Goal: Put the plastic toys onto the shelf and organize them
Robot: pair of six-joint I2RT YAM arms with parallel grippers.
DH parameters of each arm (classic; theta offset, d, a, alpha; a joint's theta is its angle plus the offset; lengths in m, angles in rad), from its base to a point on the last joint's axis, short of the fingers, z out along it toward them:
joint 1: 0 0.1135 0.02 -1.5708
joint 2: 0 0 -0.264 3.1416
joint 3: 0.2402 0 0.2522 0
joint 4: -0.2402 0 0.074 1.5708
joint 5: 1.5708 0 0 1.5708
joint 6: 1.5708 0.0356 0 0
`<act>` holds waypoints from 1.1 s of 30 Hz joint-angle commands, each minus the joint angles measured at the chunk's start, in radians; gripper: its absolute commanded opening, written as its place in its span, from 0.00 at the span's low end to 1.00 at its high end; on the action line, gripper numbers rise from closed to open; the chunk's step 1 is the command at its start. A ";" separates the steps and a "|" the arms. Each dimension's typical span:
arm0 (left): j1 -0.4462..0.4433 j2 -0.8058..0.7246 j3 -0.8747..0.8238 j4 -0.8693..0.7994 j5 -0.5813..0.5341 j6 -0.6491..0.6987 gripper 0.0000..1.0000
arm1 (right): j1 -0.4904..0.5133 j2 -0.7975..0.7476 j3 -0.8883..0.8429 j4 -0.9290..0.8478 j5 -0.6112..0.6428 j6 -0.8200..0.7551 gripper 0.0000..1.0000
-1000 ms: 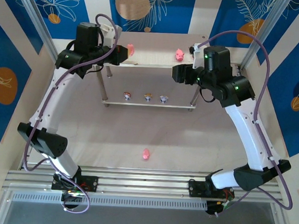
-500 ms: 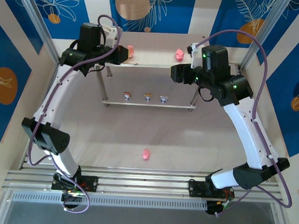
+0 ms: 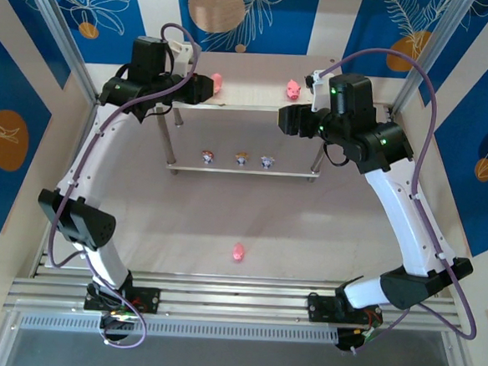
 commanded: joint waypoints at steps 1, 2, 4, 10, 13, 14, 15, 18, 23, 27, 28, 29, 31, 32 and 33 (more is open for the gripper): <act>0.017 0.016 0.031 -0.023 0.003 0.009 0.34 | 0.002 0.010 0.006 0.021 -0.009 -0.018 0.69; 0.015 0.018 0.031 -0.022 0.002 0.007 0.34 | 0.002 0.010 0.006 0.021 -0.009 -0.017 0.69; 0.016 0.019 0.031 -0.019 -0.002 0.006 0.34 | 0.001 0.012 0.006 0.021 -0.010 -0.019 0.69; 0.016 0.018 0.031 -0.010 -0.017 0.002 0.35 | -0.001 0.017 -0.006 0.034 -0.013 -0.016 0.69; 0.017 0.019 0.032 -0.002 -0.026 -0.003 0.37 | -0.003 0.019 -0.011 0.040 -0.016 -0.015 0.69; 0.016 0.016 0.031 0.001 -0.031 -0.004 0.37 | -0.005 0.020 -0.012 0.041 -0.017 -0.014 0.69; 0.017 0.016 0.031 0.004 -0.035 -0.005 0.37 | -0.005 0.023 -0.013 0.042 -0.018 -0.013 0.69; 0.018 0.016 0.031 0.015 -0.047 -0.011 0.38 | -0.007 0.025 -0.014 0.043 -0.019 -0.013 0.69; 0.018 0.018 0.031 0.040 -0.051 -0.026 0.38 | -0.009 0.030 -0.017 0.047 -0.025 -0.010 0.70; 0.018 0.020 0.031 0.047 -0.051 -0.030 0.38 | -0.011 0.031 -0.018 0.049 -0.026 -0.010 0.70; 0.018 0.018 0.031 0.047 -0.049 -0.029 0.38 | -0.011 0.029 -0.018 0.046 -0.026 -0.010 0.70; 0.017 0.018 0.030 0.046 -0.048 -0.030 0.38 | -0.011 0.029 -0.019 0.048 -0.027 -0.008 0.70; 0.018 0.014 0.029 0.050 -0.045 -0.030 0.38 | -0.009 0.028 -0.019 0.049 -0.032 -0.008 0.70; 0.018 0.012 0.028 0.055 -0.044 -0.031 0.38 | -0.008 0.025 -0.018 0.052 -0.035 -0.007 0.70; 0.018 0.010 0.027 0.059 -0.042 -0.033 0.38 | -0.007 0.026 -0.017 0.053 -0.035 -0.007 0.70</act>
